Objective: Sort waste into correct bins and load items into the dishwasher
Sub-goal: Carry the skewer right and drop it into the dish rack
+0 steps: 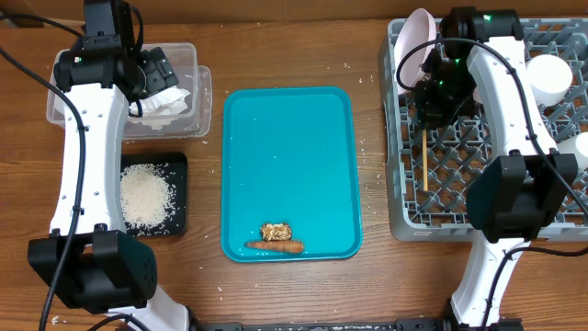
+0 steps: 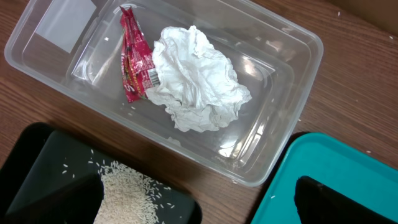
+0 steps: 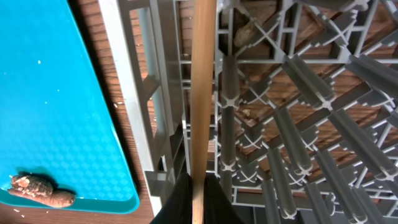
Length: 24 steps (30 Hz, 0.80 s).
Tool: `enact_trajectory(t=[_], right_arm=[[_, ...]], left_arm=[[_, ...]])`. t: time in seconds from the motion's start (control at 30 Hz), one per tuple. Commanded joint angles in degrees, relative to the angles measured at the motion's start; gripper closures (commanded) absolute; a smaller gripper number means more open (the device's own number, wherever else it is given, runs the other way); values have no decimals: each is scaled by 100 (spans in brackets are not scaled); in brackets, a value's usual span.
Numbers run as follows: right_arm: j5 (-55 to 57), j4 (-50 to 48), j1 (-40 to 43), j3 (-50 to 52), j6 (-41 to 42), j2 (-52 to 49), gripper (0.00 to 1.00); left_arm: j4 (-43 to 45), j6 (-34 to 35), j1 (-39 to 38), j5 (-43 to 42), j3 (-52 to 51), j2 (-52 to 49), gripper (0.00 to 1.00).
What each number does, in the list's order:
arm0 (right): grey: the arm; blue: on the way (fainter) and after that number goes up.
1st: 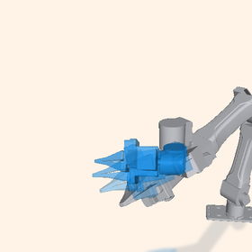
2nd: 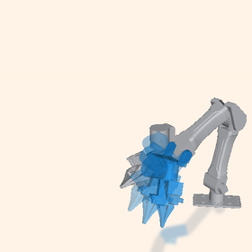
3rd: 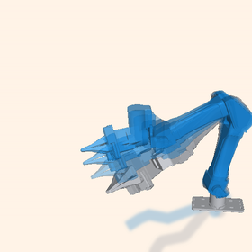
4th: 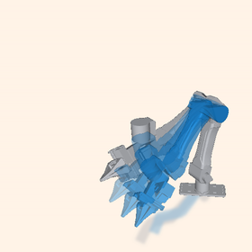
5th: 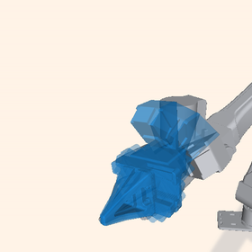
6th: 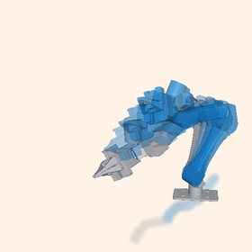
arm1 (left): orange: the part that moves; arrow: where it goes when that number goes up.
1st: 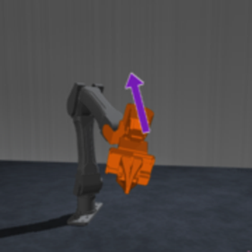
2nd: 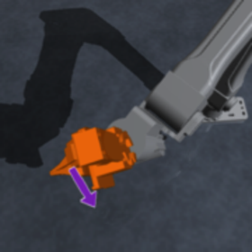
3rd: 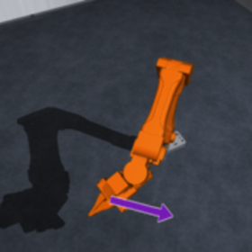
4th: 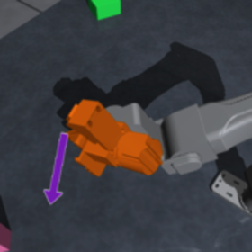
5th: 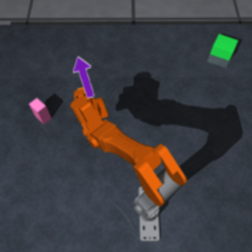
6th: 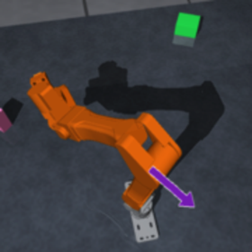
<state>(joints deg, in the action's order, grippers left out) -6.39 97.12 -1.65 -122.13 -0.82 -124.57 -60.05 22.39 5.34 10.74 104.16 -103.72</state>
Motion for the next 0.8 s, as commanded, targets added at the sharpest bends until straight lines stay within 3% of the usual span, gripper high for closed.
enact_trajectory(t=[0.0, 0.4, 0.6, 0.77], right_arm=[[-81, -7, -26, 68, -52, 63, 95], [-142, -4, -26, 70, 0, 63, 80], [-177, -2, -26, 68, 479, 98, 73], [-894, -2, -52, 68, 535, 457, 70]], left_arm=[[4, 96, -15, -24, -17, 72, 0], [7, 96, -15, -24, -17, 72, 0], [7, 96, -15, -24, -17, 72, 0], [7, 96, -15, -24, -17, 72, 0]])
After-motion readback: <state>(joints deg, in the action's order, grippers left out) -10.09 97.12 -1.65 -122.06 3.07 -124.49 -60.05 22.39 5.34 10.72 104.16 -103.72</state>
